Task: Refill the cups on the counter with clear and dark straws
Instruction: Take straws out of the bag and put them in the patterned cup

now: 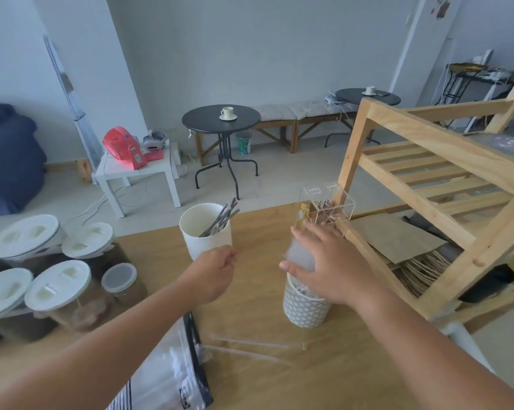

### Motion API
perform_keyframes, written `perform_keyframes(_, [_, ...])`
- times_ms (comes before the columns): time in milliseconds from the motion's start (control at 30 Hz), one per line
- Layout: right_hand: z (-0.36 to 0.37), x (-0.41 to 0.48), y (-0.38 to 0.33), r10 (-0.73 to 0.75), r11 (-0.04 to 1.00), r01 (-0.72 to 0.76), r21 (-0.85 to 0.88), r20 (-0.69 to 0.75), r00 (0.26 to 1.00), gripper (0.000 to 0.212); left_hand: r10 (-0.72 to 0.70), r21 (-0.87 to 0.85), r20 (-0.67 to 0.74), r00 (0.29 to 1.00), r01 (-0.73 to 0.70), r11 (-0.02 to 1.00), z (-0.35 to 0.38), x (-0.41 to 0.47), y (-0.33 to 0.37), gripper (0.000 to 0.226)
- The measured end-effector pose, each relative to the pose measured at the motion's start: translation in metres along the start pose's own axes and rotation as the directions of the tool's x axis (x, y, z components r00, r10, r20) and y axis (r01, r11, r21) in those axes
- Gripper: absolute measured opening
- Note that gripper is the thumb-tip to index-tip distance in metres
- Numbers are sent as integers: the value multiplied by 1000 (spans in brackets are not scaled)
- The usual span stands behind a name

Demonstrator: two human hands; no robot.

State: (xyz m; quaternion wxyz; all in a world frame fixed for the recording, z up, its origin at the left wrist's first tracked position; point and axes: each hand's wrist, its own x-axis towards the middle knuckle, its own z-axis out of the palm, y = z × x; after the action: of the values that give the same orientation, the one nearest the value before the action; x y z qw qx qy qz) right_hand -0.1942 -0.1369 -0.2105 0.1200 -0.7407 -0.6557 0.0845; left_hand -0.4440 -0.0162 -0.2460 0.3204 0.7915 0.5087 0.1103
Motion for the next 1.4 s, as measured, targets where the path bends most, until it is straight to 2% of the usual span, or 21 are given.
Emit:
perform_keyframes(167, [-8,-3,-10,-34,997,34,-72,8,999,103,-104,89,38,994,101,991,-7,-20,-58,39])
perform_keyframes(233, [-16,-5,-16,-48,991,34,-126,-109,993,99,-114,122,52,992,107,987,-8,-31,-76,41])
perform_keyframes(267, [-19,-8,-20,-68,989,38,-144,-211,975,95,-106,148,49,993,98,984,-9,-36,-84,41])
perform_keyframes(333, [-17,-15,-34,-193,978,133,-162,-447,874,81,-80,197,15,997,75,977,-13,-46,-102,39])
perform_keyframes(367, [-10,-21,-45,-284,959,218,-183,-553,783,68,-76,218,-5,997,75,973,-15,-49,-110,39])
perform_keyframes(433, [12,-33,-71,-471,877,408,-255,-629,619,36,-117,251,-5,993,115,961,-18,-56,-125,41])
perform_keyframes(467, [26,-38,-82,-560,820,497,-285,-585,587,25,-153,269,15,988,143,952,-20,-59,-131,43])
perform_keyframes(500, [43,-40,-92,-625,774,565,-285,-487,610,21,-185,290,41,982,165,943,-21,-62,-138,45])
perform_keyframes(533, [60,-40,-99,-651,758,605,-242,-335,681,21,-202,314,67,977,172,934,-22,-64,-143,47])
perform_keyframes(600, [95,-35,-108,-560,826,559,-73,19,829,23,-212,352,97,972,165,921,-26,-68,-155,53])
perform_keyframes(633, [112,-31,-110,-477,876,482,6,152,866,25,-210,366,106,972,158,917,-28,-70,-160,56])
perform_keyframes(667, [127,-27,-113,-414,908,414,55,247,876,25,-210,376,112,971,154,914,-30,-71,-165,58])
perform_keyframes(733, [153,-18,-118,-390,917,393,67,352,851,32,-223,383,123,967,161,910,-31,-72,-174,63])
perform_keyframes(800, [172,-11,-126,-409,907,416,74,397,822,42,-235,374,115,965,177,911,-30,-74,-180,64])
perform_keyframes(933, [193,-3,-143,-514,846,523,100,410,754,26,-199,346,13,980,182,920,-27,-76,-188,47])
perform_keyframes(967, [196,-2,-146,-528,837,539,99,409,745,30,-191,331,-7,982,183,926,-27,-75,-189,43])
perform_keyframes(1100, [203,-4,-164,-566,813,571,114,386,729,69,-163,296,-39,986,167,940,-28,-77,-188,26])
perform_keyframes(1167, [204,-8,-177,-524,824,565,39,430,735,75,-147,242,-60,987,157,957,-27,-76,-186,23])
perform_keyframes(1300, [198,-10,-199,-446,794,585,-163,498,744,34,-94,202,-96,991,112,973,-26,-73,-182,21])
perform_keyframes(1400, [201,-12,-204,-444,761,615,-207,525,726,38,-64,178,-126,990,86,980,-28,-72,-180,20])
